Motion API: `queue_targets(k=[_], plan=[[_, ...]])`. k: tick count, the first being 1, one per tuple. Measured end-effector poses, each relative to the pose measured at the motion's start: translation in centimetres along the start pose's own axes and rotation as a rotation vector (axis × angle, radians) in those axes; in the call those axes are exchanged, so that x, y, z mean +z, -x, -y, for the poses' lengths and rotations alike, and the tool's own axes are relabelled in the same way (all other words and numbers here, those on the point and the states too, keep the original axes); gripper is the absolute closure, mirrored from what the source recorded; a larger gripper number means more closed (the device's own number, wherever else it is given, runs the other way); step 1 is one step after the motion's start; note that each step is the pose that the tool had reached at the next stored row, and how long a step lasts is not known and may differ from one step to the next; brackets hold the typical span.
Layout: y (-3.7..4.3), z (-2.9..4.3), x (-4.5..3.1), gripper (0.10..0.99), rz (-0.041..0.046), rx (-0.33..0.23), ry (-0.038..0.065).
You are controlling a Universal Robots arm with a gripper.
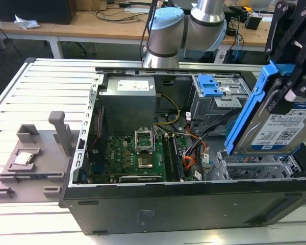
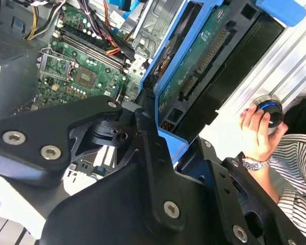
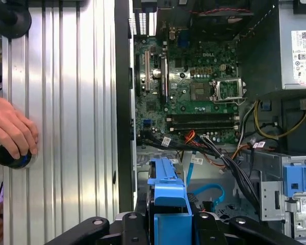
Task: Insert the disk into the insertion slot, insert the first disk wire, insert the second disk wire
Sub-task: 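Insert the disk into the insertion slot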
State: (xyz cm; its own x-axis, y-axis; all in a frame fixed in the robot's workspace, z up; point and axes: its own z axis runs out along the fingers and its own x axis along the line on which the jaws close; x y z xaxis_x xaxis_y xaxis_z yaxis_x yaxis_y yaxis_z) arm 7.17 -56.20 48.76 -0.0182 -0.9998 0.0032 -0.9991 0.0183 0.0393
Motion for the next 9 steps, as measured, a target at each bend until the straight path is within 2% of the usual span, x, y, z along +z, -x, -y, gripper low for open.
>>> queue_targets(k=[9], plan=[[0.0,-0.39,0.75,0.718,-0.0001,0.0,0.0]])
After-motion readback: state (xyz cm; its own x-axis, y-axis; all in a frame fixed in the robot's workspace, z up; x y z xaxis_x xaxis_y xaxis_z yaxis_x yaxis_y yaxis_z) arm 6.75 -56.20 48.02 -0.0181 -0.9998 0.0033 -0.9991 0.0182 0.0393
